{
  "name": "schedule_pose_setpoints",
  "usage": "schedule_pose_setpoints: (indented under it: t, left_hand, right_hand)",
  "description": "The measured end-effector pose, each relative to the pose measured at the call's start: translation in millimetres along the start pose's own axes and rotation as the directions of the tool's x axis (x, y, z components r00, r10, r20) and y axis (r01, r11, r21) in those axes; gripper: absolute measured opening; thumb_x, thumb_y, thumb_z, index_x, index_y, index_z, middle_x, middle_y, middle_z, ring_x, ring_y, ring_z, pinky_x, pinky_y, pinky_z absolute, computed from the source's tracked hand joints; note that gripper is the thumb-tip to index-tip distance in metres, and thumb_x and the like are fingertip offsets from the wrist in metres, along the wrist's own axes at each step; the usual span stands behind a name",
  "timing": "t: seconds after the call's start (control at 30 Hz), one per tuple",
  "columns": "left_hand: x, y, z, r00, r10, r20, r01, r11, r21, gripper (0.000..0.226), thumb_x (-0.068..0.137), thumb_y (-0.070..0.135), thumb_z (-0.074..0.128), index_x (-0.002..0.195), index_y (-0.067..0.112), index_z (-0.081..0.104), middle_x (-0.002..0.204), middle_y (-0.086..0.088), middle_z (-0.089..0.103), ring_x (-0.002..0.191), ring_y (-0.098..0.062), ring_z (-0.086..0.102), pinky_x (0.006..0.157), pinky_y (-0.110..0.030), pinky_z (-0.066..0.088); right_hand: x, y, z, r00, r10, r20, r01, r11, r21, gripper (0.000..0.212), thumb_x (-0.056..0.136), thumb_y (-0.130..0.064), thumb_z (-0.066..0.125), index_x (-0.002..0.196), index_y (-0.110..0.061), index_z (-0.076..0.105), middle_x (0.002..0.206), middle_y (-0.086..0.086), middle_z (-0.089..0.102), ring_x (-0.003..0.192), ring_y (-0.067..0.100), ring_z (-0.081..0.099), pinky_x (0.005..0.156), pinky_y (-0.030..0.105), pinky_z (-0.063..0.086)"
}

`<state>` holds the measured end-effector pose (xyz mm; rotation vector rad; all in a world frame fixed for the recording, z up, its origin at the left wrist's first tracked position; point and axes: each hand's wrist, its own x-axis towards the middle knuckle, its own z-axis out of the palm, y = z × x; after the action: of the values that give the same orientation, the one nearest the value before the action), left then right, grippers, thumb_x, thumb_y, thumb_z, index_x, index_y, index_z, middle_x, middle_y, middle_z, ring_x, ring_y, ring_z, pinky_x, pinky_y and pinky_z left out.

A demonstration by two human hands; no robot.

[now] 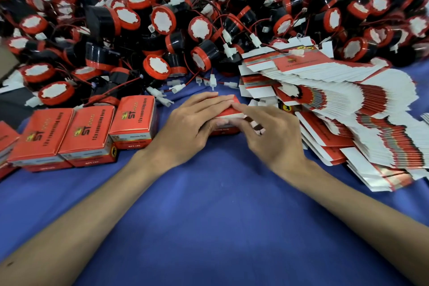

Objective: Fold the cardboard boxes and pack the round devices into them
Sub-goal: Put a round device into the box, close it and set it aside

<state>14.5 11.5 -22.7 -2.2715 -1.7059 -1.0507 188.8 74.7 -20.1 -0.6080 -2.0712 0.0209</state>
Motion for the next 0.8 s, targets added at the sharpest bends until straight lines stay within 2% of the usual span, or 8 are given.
schedule_pose_setpoints:
  t: [0.07, 0.17, 0.33, 0.47, 0.57, 0.67, 0.73, 0.8]
  left_hand:
    - [0.3, -0.1, -0.6, 1.0, -0.027, -0.008, 0.027, 0.999, -0.03, 0.037, 0.094, 0.011, 0.055, 0.131, 0.005, 0.057, 0.134, -0.001, 0.056, 0.128, -0.026, 0.049, 0.109, -0.037, 0.038]
    - [0.1, 1.3, -1.3, 0.999, -0.042, -0.006, 0.041, 0.996, -0.074, 0.037, 0.093, 0.009, 0.057, 0.13, 0.006, 0.058, 0.132, 0.005, 0.053, 0.129, -0.023, 0.048, 0.111, -0.031, 0.035]
    - [-0.6, 4.2, -2.6, 0.999, -0.031, 0.015, 0.033, 0.993, -0.111, 0.039, 0.093, 0.02, 0.058, 0.129, 0.007, 0.059, 0.133, 0.008, 0.052, 0.131, -0.018, 0.046, 0.112, -0.029, 0.034]
    - [0.5, 5.1, -4.4, 0.999, -0.052, 0.003, 0.052, 0.982, -0.181, 0.04, 0.087, 0.023, 0.065, 0.123, 0.008, 0.063, 0.124, 0.007, 0.058, 0.127, -0.019, 0.051, 0.109, -0.033, 0.04]
    - [1.6, 4.2, -4.0, 0.998, -0.06, -0.012, 0.056, 0.977, -0.208, 0.036, 0.087, 0.017, 0.066, 0.12, 0.004, 0.064, 0.121, 0.005, 0.06, 0.125, -0.021, 0.053, 0.107, -0.034, 0.042]
    - [1.2, 5.1, -4.1, 0.998, -0.056, -0.036, 0.047, 0.975, -0.218, 0.032, 0.086, 0.012, 0.067, 0.116, 0.002, 0.066, 0.118, 0.0, 0.063, 0.124, -0.024, 0.054, 0.106, -0.034, 0.043]
    - [0.3, 6.2, -3.5, 0.998, -0.038, -0.053, 0.026, 0.979, -0.202, 0.028, 0.086, 0.008, 0.067, 0.113, 0.002, 0.068, 0.117, -0.005, 0.066, 0.124, -0.027, 0.055, 0.107, -0.04, 0.042]
    - [-1.0, 6.6, -1.4, 0.997, -0.012, -0.083, 0.0, 0.989, -0.145, 0.025, 0.085, 0.006, 0.067, 0.11, 0.002, 0.07, 0.116, -0.007, 0.068, 0.123, -0.03, 0.055, 0.108, -0.058, 0.036]
  right_hand:
    - [4.5, 4.3, 1.4, 0.995, 0.098, -0.014, -0.093, 0.977, 0.19, 0.017, 0.081, -0.005, 0.073, 0.097, -0.002, 0.076, 0.079, 0.013, 0.069, 0.068, 0.026, 0.064, 0.059, 0.035, 0.053]
    - [5.3, 7.1, 3.2, 0.993, 0.114, 0.0, -0.11, 0.954, 0.279, 0.016, 0.08, -0.001, 0.071, 0.095, 0.001, 0.075, 0.078, 0.013, 0.069, 0.069, 0.019, 0.064, 0.066, 0.023, 0.051]
    - [6.4, 9.2, 5.3, 0.998, -0.023, -0.057, 0.037, 0.969, 0.246, 0.011, 0.078, 0.008, 0.07, 0.088, 0.005, 0.074, 0.077, 0.015, 0.069, 0.073, 0.015, 0.059, 0.071, 0.015, 0.046]
    - [7.5, 8.4, 8.4, 0.985, -0.17, -0.04, 0.175, 0.966, 0.189, 0.008, 0.079, 0.015, 0.064, 0.079, 0.01, 0.07, 0.07, 0.02, 0.061, 0.062, 0.032, 0.057, 0.063, 0.025, 0.043]
    - [7.5, 8.0, 7.3, 0.985, -0.17, 0.009, 0.165, 0.967, 0.195, 0.007, 0.08, 0.014, 0.063, 0.077, 0.01, 0.068, 0.07, 0.02, 0.058, 0.061, 0.033, 0.055, 0.062, 0.031, 0.041]
    - [7.4, 7.8, 4.9, 0.99, -0.126, 0.067, 0.105, 0.962, 0.253, 0.003, 0.081, 0.004, 0.067, 0.078, 0.006, 0.068, 0.074, 0.018, 0.057, 0.07, 0.025, 0.05, 0.067, 0.024, 0.039]
    - [7.3, 8.7, 2.6, 0.987, -0.122, 0.102, 0.087, 0.952, 0.294, 0.007, 0.081, -0.003, 0.071, 0.079, 0.004, 0.07, 0.08, 0.015, 0.059, 0.075, 0.021, 0.05, 0.072, 0.019, 0.037]
    - [6.6, 10.4, 0.8, 0.979, -0.168, 0.114, 0.129, 0.948, 0.293, 0.009, 0.08, -0.005, 0.073, 0.078, 0.004, 0.071, 0.084, 0.016, 0.062, 0.075, 0.024, 0.054, 0.074, 0.021, 0.039]
